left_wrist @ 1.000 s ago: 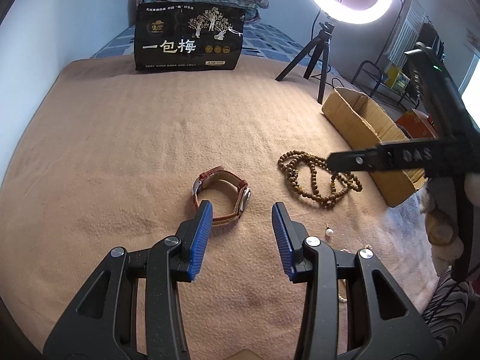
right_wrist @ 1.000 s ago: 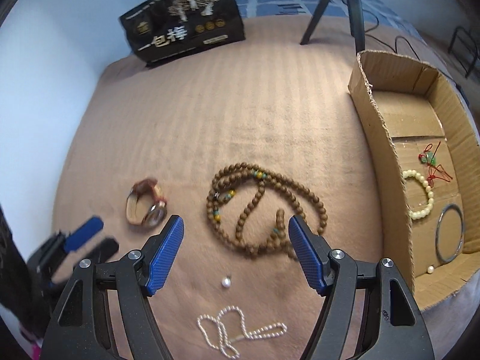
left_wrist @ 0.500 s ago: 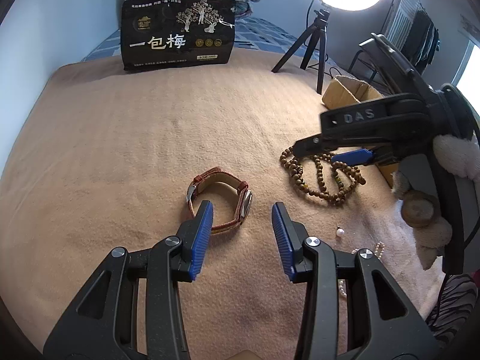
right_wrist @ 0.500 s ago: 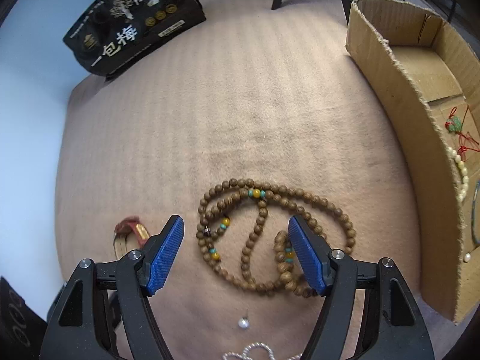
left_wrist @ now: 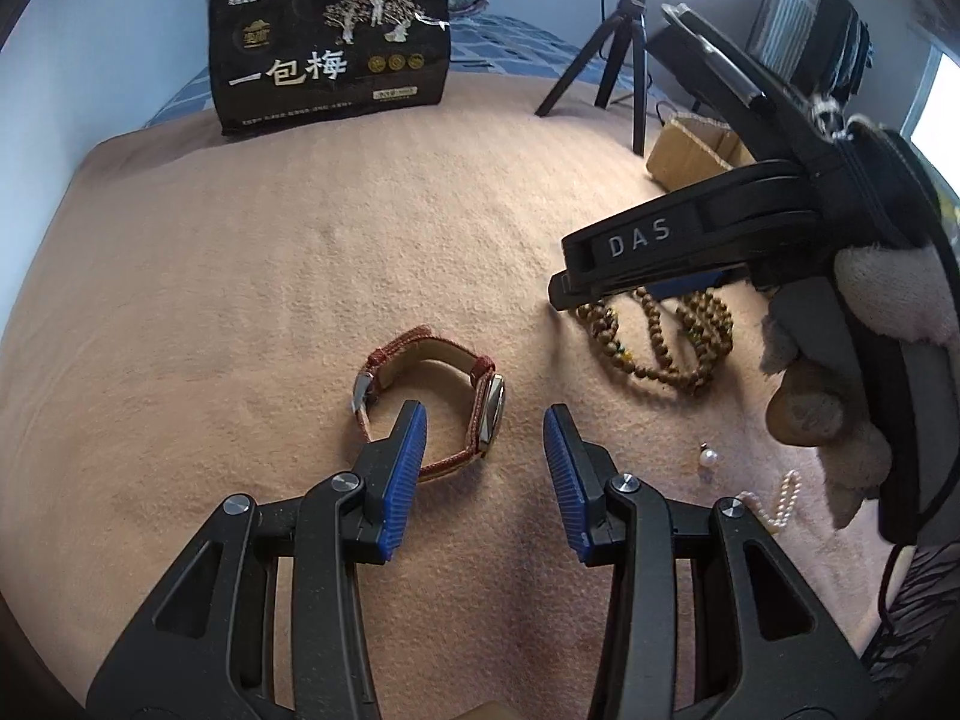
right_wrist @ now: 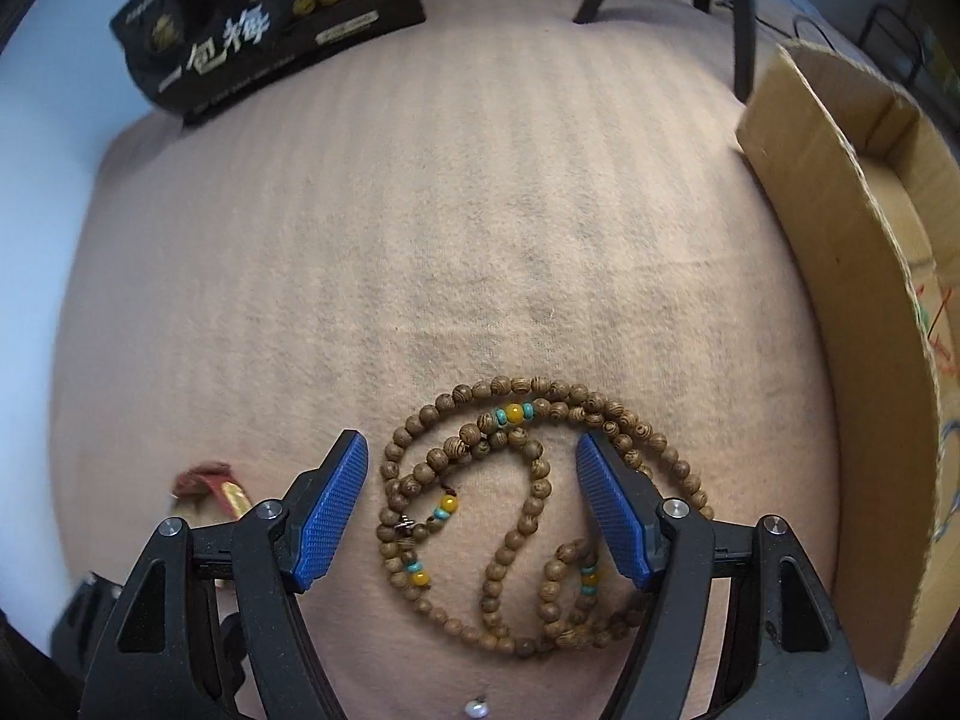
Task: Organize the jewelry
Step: 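Grasp the brown leather watch with the left gripper while the right gripper grasps the wooden bead strand, then carry the watch in the left gripper and the bead strand in the right gripper over the box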
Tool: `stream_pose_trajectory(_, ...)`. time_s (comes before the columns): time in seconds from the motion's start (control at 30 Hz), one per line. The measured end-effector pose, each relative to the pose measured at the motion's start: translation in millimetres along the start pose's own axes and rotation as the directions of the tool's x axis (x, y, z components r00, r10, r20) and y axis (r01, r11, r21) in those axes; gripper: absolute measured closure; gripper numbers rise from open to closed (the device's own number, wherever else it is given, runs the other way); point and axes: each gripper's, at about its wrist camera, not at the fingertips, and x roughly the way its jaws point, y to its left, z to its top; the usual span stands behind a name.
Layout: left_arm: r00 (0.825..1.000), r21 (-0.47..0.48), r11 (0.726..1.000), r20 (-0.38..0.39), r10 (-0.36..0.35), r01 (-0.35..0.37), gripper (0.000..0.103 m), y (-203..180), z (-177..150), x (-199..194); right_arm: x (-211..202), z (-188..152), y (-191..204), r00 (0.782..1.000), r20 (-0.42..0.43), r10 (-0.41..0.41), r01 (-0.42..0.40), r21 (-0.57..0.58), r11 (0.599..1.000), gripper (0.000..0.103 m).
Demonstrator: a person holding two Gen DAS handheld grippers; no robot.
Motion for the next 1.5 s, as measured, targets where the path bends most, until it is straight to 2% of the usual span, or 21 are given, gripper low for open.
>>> stream_pose_trajectory(0.17, 0.999, -0.003, 1.000, -0.029, 0.031, -0.031, 0.070, 5.5, 0.9, 13.1, 8.6, 1.6, 17.2, 0.998, 0.008, -0.056, 0.057, -0.101, 0.993, 0.031)
stream_pose_trajectory(0.33, 1.000, -0.018, 1.000, -0.028, 0.014, -0.014, 0.076, 8.9, 0.5, 18.4, 10.7, 0.1, 21.1, 0.999, 0.020, -0.046, 0.049, -0.144, 0.988, 0.034)
stream_pose_trajectory(0.43, 1.000, -0.036, 0.999, -0.026, -0.004, 0.003, 0.082, 10.9, 0.8, 19.4, 8.7, -3.6, 16.9, 0.999, 0.030, -0.040, 0.044, -0.156, 0.987, 0.044)
stream_pose_trajectory(0.63, 1.000, -0.026, 1.000, -0.029, 0.006, -0.006, 0.091, 7.1, 1.5, 19.1, 2.5, -7.8, -7.1, 1.000, 0.029, -0.007, 0.012, -0.151, 0.989, 0.086)
stream_pose_trajectory(0.7, 1.000, -0.026, 1.000, -0.029, 0.010, -0.011, 0.092, 5.6, 0.7, 18.1, 2.3, -7.8, -11.5, 1.000, 0.026, 0.014, -0.010, -0.143, 0.990, 0.090)
stream_pose_trajectory(0.93, 1.000, -0.086, 0.996, -0.018, -0.008, 0.006, 0.093, 11.9, -1.3, 8.4, -17.5, -25.0, -37.1, 0.997, 0.043, 0.062, -0.056, -0.135, 0.989, 0.091)
stream_pose_trajectory(1.5, 0.998, -0.101, 0.994, 0.050, -0.023, 0.028, 0.094, -11.6, -5.0, -37.0, -110.0, -69.0, -63.2, 0.969, 0.165, 0.184, -0.156, -0.169, 0.973, 0.091)
